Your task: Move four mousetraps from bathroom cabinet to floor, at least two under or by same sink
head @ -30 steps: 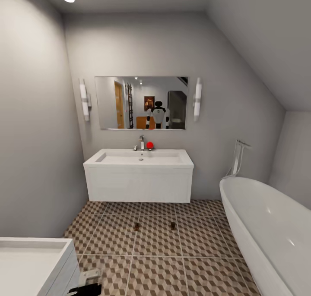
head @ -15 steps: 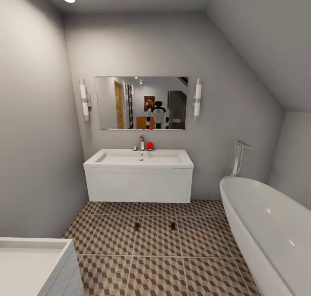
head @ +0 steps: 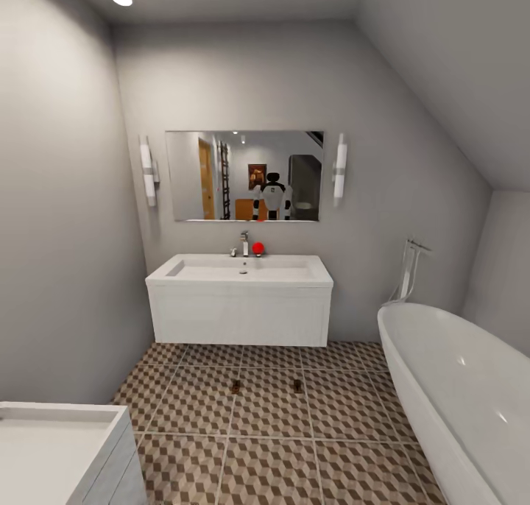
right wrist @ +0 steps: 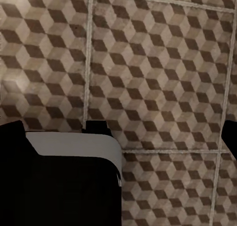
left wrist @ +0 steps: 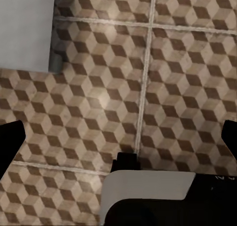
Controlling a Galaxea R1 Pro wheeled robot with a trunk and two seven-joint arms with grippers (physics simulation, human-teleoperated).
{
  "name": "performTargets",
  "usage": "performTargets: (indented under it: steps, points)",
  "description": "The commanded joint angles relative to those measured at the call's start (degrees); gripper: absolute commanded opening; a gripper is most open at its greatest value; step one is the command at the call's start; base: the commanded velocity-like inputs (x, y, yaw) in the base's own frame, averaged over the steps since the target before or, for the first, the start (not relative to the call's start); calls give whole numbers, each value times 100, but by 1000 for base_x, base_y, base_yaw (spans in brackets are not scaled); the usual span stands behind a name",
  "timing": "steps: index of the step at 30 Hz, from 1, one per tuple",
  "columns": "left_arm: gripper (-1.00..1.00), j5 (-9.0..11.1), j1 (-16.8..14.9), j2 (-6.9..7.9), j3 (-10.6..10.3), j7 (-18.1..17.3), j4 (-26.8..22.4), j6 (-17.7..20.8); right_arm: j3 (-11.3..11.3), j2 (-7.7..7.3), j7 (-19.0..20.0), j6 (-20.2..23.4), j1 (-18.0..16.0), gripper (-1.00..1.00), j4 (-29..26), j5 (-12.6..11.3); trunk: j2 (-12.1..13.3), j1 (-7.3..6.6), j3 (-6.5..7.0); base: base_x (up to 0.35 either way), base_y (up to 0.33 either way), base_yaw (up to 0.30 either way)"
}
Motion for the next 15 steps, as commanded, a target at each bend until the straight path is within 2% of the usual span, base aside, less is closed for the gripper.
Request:
performTargets:
  steps: [1, 4, 8, 15]
  points:
    - [100, -16, 46, -15, -49, 13, 2, -38, 47, 3, -6, -37, -4, 100, 18, -58, -5, 0, -7, 0, 0, 188]
    - [100, -162, 168, -46, -45, 13, 2, -148, 43, 3, -5, -36, 4, 100, 18, -59, -5, 0, -7, 0, 0, 221]
    - [100, -258, 277, -66, -40, 17, 2, -368, 41, 6, -5, -35, 9, 100, 18, -60, -5, 0, -7, 0, 0, 256]
    - [100, -271, 319, -72, -34, 21, 2, -494, 35, 1, 1, -35, 11, 100, 18, -61, -5, 0, -7, 0, 0, 275]
